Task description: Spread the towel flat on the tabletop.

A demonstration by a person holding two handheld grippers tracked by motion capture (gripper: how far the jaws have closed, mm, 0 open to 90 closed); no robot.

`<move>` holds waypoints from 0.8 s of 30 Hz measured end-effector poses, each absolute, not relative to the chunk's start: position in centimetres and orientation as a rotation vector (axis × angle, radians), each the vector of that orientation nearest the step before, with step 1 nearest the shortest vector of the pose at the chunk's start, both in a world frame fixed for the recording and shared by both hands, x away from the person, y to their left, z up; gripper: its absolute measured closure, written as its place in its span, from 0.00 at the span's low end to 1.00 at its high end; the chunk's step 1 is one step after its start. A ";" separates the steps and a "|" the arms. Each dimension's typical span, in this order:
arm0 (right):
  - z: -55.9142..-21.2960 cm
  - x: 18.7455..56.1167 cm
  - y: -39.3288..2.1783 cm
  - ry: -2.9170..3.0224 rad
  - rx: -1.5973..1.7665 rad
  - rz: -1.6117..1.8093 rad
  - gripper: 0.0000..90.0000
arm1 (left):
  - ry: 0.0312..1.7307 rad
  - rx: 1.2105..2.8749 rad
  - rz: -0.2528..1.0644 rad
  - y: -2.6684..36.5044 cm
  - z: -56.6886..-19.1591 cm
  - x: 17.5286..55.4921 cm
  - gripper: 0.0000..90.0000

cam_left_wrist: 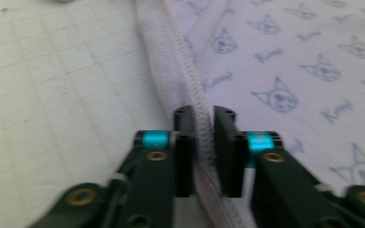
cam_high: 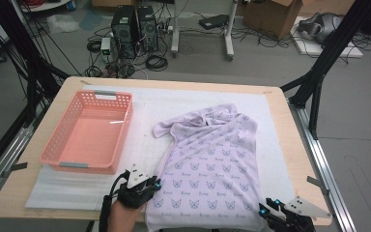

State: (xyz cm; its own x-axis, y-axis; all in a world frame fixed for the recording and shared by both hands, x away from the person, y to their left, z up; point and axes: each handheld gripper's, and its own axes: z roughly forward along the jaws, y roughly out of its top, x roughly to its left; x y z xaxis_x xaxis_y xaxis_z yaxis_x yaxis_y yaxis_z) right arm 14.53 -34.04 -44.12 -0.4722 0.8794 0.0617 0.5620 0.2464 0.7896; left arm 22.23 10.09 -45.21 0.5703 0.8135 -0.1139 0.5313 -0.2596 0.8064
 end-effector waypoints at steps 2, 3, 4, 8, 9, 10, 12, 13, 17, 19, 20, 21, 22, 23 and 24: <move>-44.3 15.3 -33.9 2.124 1.333 1.083 0.69 | 1.109 1.924 0.395 10.4 -45.1 22.0 0.95; -44.4 15.7 -33.8 2.120 1.336 1.072 0.69 | 1.129 1.906 0.367 10.7 -45.1 21.8 0.95; -44.6 16.2 -33.6 2.119 1.353 1.066 0.69 | 1.140 1.886 0.341 11.1 -45.1 21.6 0.95; -45.1 17.0 -33.1 2.124 1.383 1.041 0.81 | 1.133 1.849 0.299 12.6 -45.4 19.6 0.95; -45.0 17.0 -33.2 2.148 1.377 1.065 0.95 | 1.119 1.852 0.295 13.0 -45.5 19.0 0.95; -45.0 16.8 -33.1 2.168 1.357 1.070 0.96 | 1.107 1.852 0.288 13.2 -45.6 18.3 0.95; -44.9 16.4 -33.1 2.195 1.328 1.056 0.96 | 1.088 1.867 0.282 13.8 -45.8 17.3 0.95; -44.8 16.2 -33.1 2.210 1.324 1.055 0.97 | 1.088 1.857 0.270 14.0 -45.8 16.8 0.95; -44.5 14.3 -33.6 2.256 1.298 1.054 0.97 | 1.058 1.862 0.244 14.7 -46.1 15.2 0.94; -44.4 13.2 -33.8 2.281 1.298 1.036 0.97 | 1.041 1.862 0.229 14.7 -46.1 14.7 0.92; -44.4 12.7 -34.0 2.288 1.299 1.028 0.97 | 1.031 1.858 0.244 14.7 -46.1 14.6 0.89; -44.4 12.2 -34.2 2.296 1.303 1.028 0.97 | 1.024 1.845 0.254 14.8 -46.0 14.7 0.79; -44.3 11.8 -34.5 2.290 1.310 1.040 0.95 | 1.023 1.832 0.261 14.8 -45.9 14.8 0.70; -44.2 11.7 -34.7 2.280 1.303 1.050 0.94 | 1.016 1.826 0.270 14.8 -45.8 15.0 0.69; -44.0 11.7 -34.8 2.271 1.296 1.060 0.90 | 1.010 1.812 0.293 14.8 -45.7 15.4 0.67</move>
State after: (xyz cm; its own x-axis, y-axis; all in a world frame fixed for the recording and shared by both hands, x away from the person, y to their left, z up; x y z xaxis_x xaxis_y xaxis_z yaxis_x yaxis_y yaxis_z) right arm 11.71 -34.77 -44.04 -0.5379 0.8388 0.0834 0.6026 0.3134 0.7340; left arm 15.36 14.78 -45.71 0.6221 0.7467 -0.2356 0.5043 -0.1519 0.8500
